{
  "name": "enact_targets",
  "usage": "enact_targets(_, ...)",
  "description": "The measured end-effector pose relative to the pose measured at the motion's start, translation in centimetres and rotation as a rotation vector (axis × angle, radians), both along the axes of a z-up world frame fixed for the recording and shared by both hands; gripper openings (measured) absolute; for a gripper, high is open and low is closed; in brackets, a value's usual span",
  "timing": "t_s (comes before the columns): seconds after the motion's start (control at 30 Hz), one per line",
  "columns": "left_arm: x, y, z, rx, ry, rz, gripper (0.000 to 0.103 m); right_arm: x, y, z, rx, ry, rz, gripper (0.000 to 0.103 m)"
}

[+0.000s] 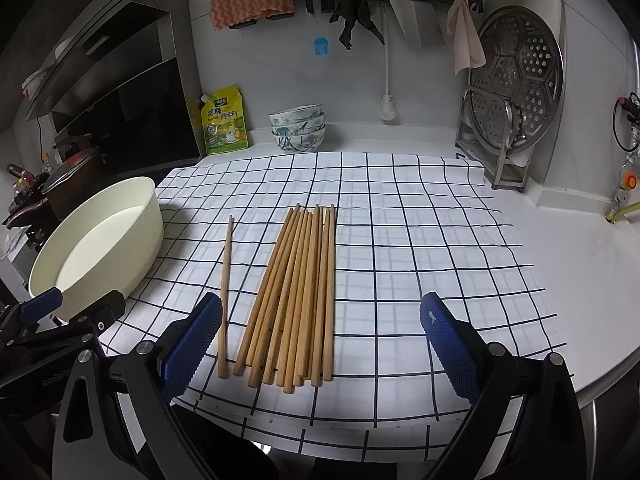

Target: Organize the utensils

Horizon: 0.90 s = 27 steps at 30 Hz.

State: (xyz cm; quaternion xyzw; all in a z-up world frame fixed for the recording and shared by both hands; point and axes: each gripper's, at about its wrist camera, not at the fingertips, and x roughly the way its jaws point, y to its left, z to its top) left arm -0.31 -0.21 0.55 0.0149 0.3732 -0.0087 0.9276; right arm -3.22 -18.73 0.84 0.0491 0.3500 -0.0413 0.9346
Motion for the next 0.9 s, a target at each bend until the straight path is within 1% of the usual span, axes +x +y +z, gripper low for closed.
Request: enact_targets(0.9,-0.18,-0.07,-0.23,-0.007,0.003,0.000,0.097,-0.13,-0.15,-0.12,0.007,-0.008,-0.006,0.095)
